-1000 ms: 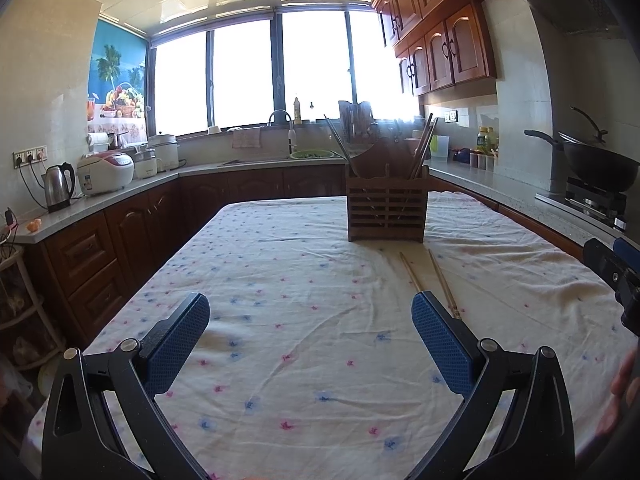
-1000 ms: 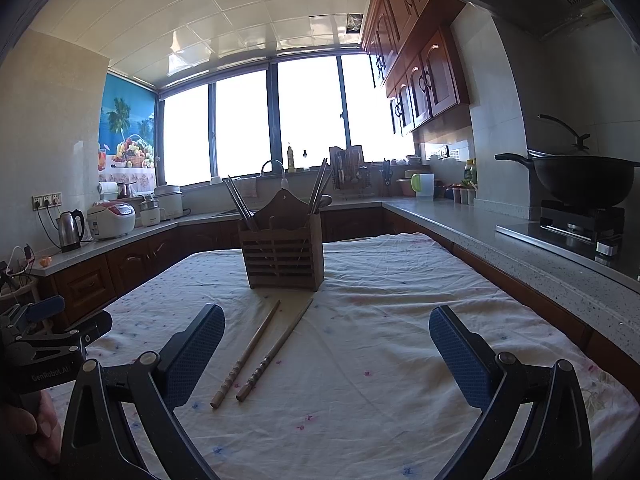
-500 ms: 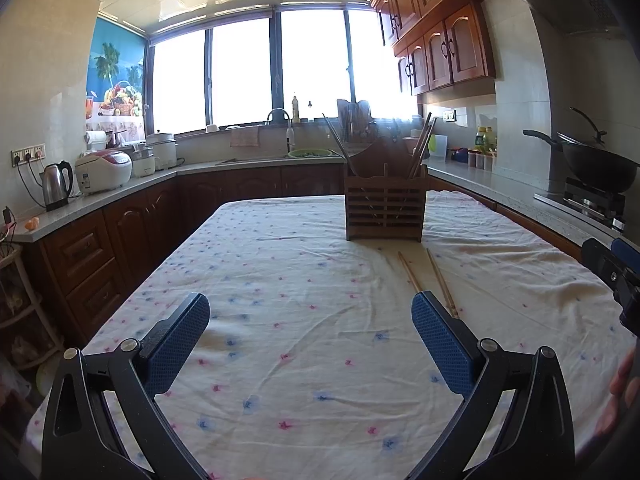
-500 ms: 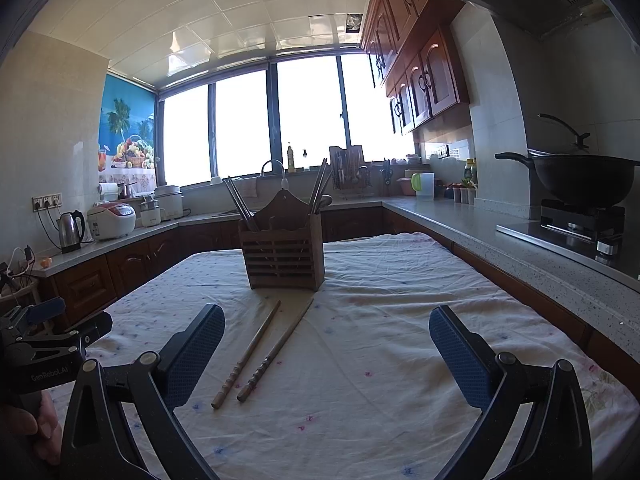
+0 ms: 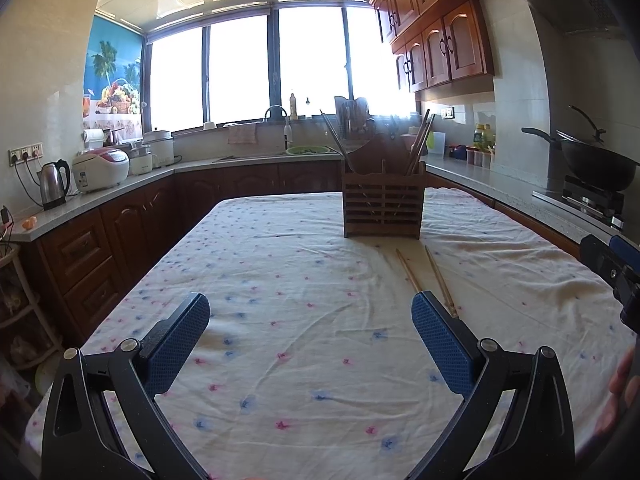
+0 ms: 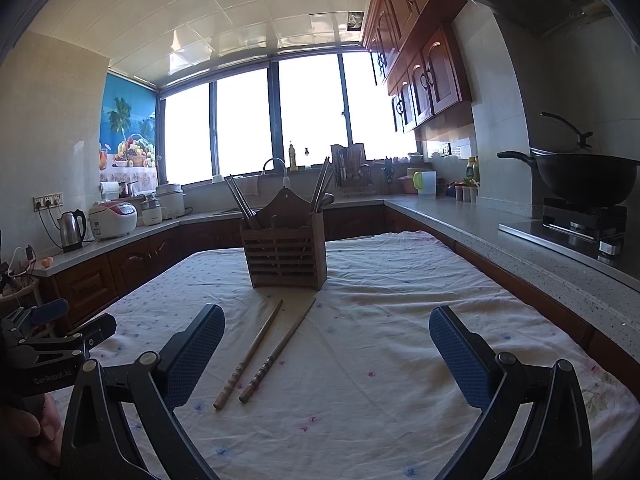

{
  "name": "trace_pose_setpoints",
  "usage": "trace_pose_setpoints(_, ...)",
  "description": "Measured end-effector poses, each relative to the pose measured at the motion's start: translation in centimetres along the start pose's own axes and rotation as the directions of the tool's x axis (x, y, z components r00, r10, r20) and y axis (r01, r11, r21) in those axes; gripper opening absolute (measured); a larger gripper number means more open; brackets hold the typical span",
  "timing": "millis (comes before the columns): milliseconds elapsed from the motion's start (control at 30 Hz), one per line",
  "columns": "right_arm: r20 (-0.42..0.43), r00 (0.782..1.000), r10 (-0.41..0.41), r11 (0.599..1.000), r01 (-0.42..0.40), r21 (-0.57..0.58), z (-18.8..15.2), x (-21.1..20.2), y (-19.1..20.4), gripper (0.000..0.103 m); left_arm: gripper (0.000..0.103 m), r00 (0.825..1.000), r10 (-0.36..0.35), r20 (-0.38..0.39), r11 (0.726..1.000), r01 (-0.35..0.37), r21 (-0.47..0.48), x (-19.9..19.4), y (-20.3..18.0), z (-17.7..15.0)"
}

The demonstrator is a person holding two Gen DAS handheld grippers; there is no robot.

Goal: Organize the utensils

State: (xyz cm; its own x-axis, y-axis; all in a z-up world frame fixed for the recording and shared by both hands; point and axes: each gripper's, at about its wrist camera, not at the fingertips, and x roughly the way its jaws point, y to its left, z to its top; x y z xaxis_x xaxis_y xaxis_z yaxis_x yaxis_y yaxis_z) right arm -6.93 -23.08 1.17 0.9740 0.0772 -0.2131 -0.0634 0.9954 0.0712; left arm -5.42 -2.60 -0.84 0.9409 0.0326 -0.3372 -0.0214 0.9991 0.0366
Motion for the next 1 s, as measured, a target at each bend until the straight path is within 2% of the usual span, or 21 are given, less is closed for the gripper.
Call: trace_pose_setpoints(1000, -0.021, 1.0, 0.017, 1.0, -0.016, 0.022, 0.95, 0.5, 0.11, 0.103, 0.103, 0.998, -0.048, -0.032, 0.999, 0.047, -0.01, 0.75, 0.11, 0.73)
